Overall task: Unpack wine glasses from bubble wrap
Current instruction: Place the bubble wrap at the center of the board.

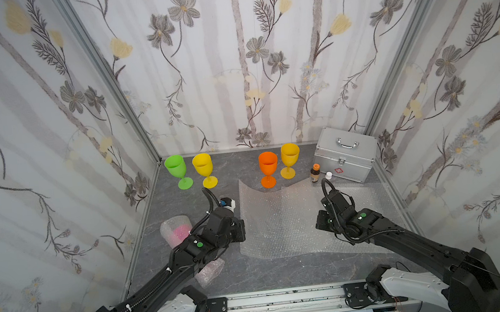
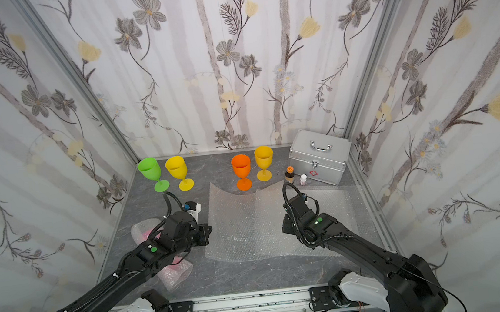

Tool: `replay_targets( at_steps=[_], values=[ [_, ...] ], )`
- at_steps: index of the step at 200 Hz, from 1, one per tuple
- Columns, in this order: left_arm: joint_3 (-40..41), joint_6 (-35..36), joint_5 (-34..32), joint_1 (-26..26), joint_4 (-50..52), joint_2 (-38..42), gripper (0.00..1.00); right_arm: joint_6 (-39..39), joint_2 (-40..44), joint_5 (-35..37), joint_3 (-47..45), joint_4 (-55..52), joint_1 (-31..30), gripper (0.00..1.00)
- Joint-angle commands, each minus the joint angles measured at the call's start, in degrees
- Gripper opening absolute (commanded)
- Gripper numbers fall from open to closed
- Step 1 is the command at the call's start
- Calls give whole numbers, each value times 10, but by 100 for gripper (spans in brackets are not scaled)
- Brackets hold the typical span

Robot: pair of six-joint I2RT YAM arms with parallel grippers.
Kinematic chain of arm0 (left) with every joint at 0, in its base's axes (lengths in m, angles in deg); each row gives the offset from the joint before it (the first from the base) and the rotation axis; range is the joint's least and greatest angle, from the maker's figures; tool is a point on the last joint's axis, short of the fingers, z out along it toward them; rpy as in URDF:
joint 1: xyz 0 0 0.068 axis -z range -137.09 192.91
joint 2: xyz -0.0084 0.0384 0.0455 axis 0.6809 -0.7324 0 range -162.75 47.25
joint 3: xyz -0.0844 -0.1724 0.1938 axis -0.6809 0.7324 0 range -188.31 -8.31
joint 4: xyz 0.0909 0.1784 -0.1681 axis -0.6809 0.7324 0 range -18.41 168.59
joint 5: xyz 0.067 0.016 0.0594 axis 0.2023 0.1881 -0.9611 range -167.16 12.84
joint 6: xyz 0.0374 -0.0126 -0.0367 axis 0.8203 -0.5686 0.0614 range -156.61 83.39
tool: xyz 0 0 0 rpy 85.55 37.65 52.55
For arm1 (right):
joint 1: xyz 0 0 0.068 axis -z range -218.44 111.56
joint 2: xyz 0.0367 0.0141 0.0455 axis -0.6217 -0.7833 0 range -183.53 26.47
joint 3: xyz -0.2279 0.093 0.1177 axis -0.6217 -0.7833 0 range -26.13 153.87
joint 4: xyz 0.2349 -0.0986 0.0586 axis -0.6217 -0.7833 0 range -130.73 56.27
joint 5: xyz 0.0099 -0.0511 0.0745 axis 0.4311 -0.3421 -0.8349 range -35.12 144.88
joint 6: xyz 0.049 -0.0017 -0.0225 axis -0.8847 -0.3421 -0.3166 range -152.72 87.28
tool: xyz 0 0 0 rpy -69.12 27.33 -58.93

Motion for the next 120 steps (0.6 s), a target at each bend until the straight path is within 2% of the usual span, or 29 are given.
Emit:
replay_targets(
  at_steps=[1,53,97,120],
  values=[
    [-13,-3,-33,36,-42,-14,0,-42,37,52,-17,-34,18,1],
    [-59,26,-53,97,-86,-76,0,-33,161,79,-45,-57,136,1],
    [-99,37,-23,116,-122,-159,0,9,209,77,-44,-68,242,1],
    [-123,38,-7,120,-136,-213,0,26,222,52,-51,-58,297,2]
  ],
)
